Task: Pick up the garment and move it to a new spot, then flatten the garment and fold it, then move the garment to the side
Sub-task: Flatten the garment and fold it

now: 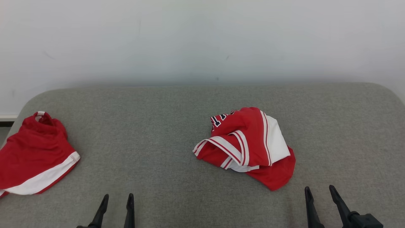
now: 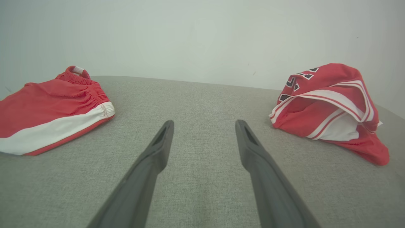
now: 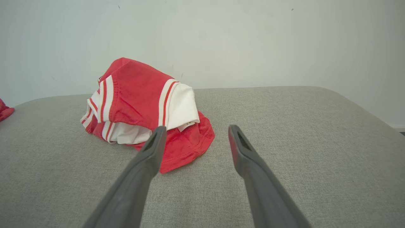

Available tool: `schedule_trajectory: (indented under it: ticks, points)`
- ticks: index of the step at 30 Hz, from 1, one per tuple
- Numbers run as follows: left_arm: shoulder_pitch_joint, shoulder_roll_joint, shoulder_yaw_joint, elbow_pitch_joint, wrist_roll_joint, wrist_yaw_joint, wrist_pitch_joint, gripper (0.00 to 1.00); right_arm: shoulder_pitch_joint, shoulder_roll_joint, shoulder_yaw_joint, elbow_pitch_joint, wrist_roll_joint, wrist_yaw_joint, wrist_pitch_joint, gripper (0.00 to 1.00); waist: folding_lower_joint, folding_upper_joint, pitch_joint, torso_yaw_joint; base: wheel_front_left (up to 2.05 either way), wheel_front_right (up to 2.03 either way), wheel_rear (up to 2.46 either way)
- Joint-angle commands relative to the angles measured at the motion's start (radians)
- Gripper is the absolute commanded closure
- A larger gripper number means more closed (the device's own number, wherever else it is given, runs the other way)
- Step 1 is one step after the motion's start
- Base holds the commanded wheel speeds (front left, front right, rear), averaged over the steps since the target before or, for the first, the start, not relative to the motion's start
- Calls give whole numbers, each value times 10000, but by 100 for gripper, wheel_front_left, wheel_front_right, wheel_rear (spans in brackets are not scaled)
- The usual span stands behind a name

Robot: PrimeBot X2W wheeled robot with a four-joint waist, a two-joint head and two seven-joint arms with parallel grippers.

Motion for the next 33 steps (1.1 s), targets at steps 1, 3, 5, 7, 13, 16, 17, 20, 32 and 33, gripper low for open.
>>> schedule_trajectory:
  ticks: [1,3,5,7,13,16,17,20,32,33]
  points:
    - [-162,-36,-59,32,-178,-73,-34,0,-85,-13,18,24,59,-21,-18,0,0,-1,34,-125,0,0,0]
    - [-381,-48,-271,141,-210,-45,-34,0,-101,-13,50,71,66,-21,-36,0,0,-1,70,-280,0,0,0]
    - [-642,-57,-487,336,-347,-49,-34,0,-132,-13,115,78,87,-21,-38,0,0,-1,102,-486,0,0,0]
    - [-940,-66,-812,685,-584,-52,2,0,-169,-13,166,109,82,-21,-30,0,0,-1,142,-751,0,0,0]
    - [-2100,-72,-2045,1596,-2002,-54,884,0,-297,-13,191,133,54,-21,-44,0,0,-1,303,-1690,0,0,0]
    - [-2606,-68,-2678,2017,-2697,-53,1304,0,-355,-11,262,143,45,-21,-58,0,0,-1,396,-2228,0,0,0]
    - [-2606,-68,-2678,2017,-2697,-53,1304,0,-355,-11,262,143,45,-21,-58,0,0,-1,396,-2228,0,0,0]
    - [-2979,-66,-3223,2369,-3445,24,1464,0,-445,-13,258,147,62,-21,-67,0,0,-1,498,-2715,0,0,0]
    - [-4237,-65,-4289,3410,-4802,998,1267,0,-610,-12,356,258,261,-22,-226,0,0,-1,917,-3933,0,0,0]
    - [-4313,-62,-4296,3490,-4872,1089,1226,0,-620,-12,347,273,274,-22,-228,0,0,-1,926,-3956,0,0,0]
